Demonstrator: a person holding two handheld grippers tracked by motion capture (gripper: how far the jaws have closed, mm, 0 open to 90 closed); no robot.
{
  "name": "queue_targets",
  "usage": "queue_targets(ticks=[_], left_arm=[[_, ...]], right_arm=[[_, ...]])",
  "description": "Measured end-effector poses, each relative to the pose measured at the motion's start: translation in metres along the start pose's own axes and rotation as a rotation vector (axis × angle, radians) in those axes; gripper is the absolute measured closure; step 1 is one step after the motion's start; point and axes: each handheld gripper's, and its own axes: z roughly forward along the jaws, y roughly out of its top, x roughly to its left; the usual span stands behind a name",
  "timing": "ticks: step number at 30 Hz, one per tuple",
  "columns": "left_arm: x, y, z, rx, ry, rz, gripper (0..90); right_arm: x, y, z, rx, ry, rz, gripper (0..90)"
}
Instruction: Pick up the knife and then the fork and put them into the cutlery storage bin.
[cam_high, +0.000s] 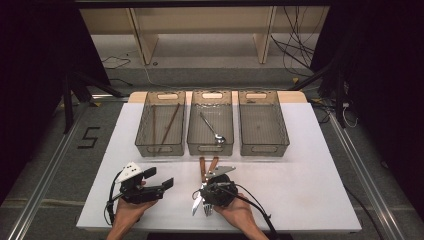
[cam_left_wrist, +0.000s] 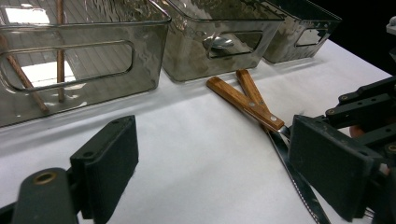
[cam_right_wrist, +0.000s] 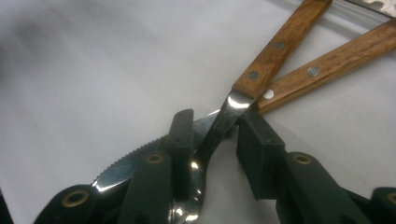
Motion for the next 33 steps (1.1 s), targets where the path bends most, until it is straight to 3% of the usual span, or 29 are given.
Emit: queue_targets(ticks=[3, 8, 21, 33], left_arm=[[0.0, 0.0, 0.0, 0.001, 0.0, 0.001, 15.8], [0.0, 0.0, 0.0, 0.001, -0.002, -0.003, 15.9], [0.001, 0.0, 0.0, 0.002, -0.002, -0.009, 15.8], [0.002, -0.001, 0.001, 0.008, -0.005, -0.009, 15.8]], right_arm=[[-0.001, 0.0, 0.0, -0.003, 0.033, 0.021, 76.7], [0.002, -0.001, 0.0, 0.008, 0.031, 0.01, 87.5], [0.001, 0.0, -0.005, -0.011, 0.06, -0.021, 89.3], [-0.011, 0.014, -0.042, -0.102, 0.076, -0.04, 89.4]])
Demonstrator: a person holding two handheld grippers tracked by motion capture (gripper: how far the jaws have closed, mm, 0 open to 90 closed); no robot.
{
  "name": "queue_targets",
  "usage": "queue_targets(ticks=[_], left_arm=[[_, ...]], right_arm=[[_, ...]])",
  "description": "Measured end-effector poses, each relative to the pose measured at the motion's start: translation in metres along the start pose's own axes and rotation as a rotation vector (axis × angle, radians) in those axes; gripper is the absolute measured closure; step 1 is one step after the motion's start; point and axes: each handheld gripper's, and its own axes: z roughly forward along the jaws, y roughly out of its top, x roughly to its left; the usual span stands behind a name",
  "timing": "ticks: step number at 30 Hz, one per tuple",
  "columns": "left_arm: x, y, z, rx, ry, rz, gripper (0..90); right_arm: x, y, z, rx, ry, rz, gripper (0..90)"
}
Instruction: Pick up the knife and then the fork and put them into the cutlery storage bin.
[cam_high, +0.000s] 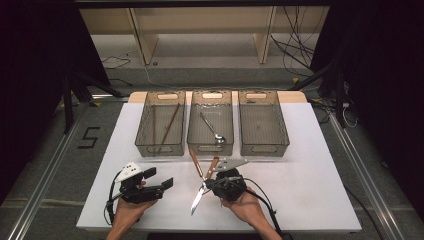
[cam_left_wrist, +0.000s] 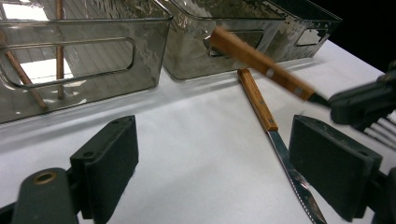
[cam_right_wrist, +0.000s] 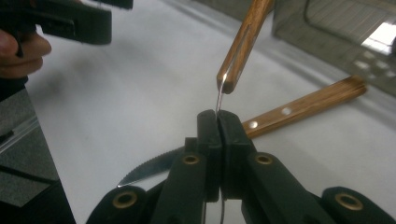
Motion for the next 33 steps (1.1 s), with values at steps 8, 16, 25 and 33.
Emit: queue_targets(ticks=[8, 16, 25, 33], left_arm=[[0.001, -0.001, 0.001, 0.002, 0.0, -0.003, 15.8], [0.001, -0.001, 0.001, 0.003, 0.0, 0.0, 15.8], [0.002, -0.001, 0.001, 0.005, 0.002, -0.002, 15.8], [0.003, -0.001, 0.002, -0.001, 0.002, -0.011, 15.8]], right_arm=[[-0.02, 0.011, -0.028, -0.064, -0.03, 0.016, 89.3], [-0.045, 0.015, -0.046, -0.097, -0.073, 0.059, 89.4], [-0.078, 0.023, -0.062, -0.139, -0.12, 0.127, 89.4], [-0.118, 0.039, -0.076, -0.157, -0.18, 0.2, 89.3]])
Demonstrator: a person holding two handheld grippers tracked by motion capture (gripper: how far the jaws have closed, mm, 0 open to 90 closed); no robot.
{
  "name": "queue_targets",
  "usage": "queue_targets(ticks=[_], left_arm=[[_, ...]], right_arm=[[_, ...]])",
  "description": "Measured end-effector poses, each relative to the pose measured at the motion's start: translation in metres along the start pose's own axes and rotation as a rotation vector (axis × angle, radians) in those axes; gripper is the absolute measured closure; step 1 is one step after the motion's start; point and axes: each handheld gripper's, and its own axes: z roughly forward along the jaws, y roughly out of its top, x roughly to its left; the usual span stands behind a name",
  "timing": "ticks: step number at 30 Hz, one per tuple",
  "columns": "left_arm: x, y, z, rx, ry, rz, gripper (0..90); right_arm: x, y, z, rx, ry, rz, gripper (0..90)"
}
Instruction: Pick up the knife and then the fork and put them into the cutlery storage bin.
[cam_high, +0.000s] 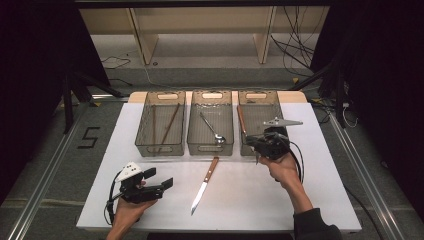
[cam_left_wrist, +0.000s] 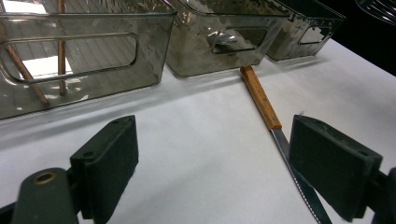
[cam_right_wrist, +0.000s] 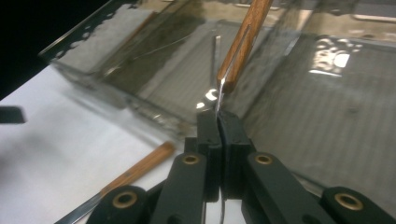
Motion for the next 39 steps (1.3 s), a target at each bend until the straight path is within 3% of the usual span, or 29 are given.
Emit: queue_targets(ticks=[12, 16, 23, 39], left_arm=[[0.001, 0.0, 0.0, 0.005, 0.0, 0.0, 15.8], [0.001, 0.0, 0.0, 0.004, -0.001, -0.001, 15.8], [0.001, 0.0, 0.0, 0.004, -0.002, -0.001, 15.8], [0.0, 0.0, 0.001, 0.005, -0.011, 0.006, 15.8]], right_arm=[[-0.045, 0.024, 0.017, 0.04, -0.104, 0.087, 89.3], [-0.056, 0.029, 0.025, 0.057, -0.119, 0.124, 89.3], [-0.064, 0.036, 0.039, 0.078, -0.135, 0.143, 89.3], [-0.063, 0.039, 0.069, 0.133, -0.163, 0.155, 89.2]])
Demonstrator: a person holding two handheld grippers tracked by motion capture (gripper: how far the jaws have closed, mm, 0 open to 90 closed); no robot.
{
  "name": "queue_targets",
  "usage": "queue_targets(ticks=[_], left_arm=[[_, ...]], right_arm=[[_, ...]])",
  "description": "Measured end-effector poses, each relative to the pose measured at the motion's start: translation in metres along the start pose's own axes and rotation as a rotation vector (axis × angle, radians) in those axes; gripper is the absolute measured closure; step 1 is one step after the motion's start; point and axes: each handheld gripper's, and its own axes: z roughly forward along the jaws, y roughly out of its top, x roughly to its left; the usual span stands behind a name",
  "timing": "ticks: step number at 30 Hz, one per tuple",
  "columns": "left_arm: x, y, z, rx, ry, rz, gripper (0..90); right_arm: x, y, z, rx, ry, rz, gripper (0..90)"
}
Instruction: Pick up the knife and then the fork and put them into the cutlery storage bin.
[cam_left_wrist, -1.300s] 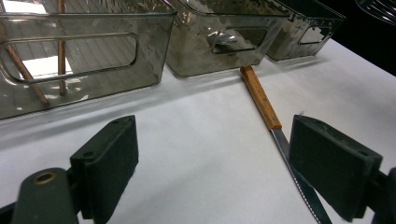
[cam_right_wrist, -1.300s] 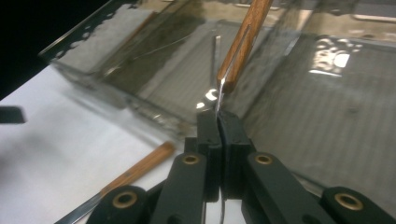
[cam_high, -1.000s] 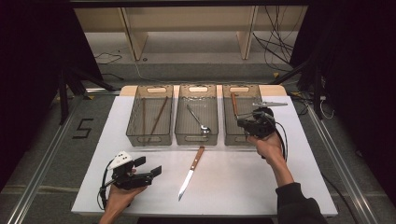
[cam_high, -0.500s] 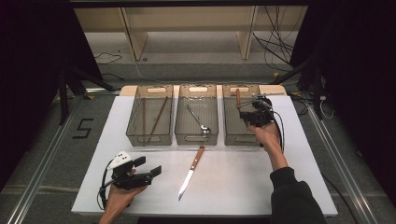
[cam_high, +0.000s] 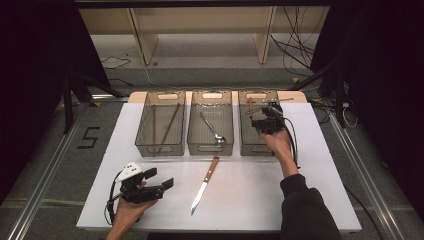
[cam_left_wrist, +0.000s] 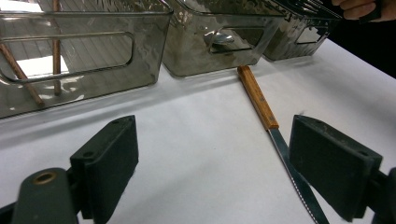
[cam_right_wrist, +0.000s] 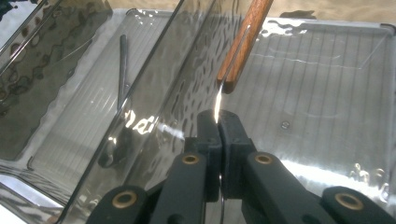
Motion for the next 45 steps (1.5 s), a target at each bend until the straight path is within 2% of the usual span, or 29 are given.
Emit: queue_targets(ticks=[13, 14, 15, 17, 22, 27, 32, 41, 45], left_arm=[[-0.002, 0.0, 0.001, 0.0, -0.009, -0.004, 15.8], [-0.002, 0.0, 0.001, 0.0, -0.009, -0.003, 15.8], [-0.002, 0.0, 0.001, 0.001, -0.009, -0.003, 15.8], [-0.002, 0.0, 0.001, 0.003, -0.01, -0.001, 15.8], [-0.002, 0.0, 0.001, 0.005, -0.011, -0.001, 15.8], [-0.002, 0.0, 0.001, 0.009, -0.01, 0.001, 15.8], [-0.002, 0.0, 0.002, 0.011, -0.008, 0.002, 15.8], [-0.003, 0.0, 0.003, 0.012, -0.008, -0.005, 15.8], [-0.003, 0.0, 0.003, 0.013, -0.006, 0.0, 15.8]], right_arm=[[0.006, 0.002, 0.013, 0.034, -0.016, -0.005, 88.0], [0.007, 0.002, 0.014, 0.038, -0.022, -0.02, 85.6], [0.008, 0.002, 0.015, 0.037, -0.023, -0.029, 74.8], [0.007, 0.003, 0.013, 0.022, 0.018, -0.014, 64.8], [0.009, 0.005, 0.0, -0.013, 0.063, -0.008, 56.4], [0.016, 0.001, -0.014, -0.036, 0.096, -0.046, 47.3], [0.025, -0.005, -0.029, -0.077, 0.119, -0.098, 41.2], [0.048, -0.026, -0.056, -0.131, 0.208, -0.166, 36.3], [0.06, -0.036, -0.062, -0.132, 0.25, -0.207, 35.9]])
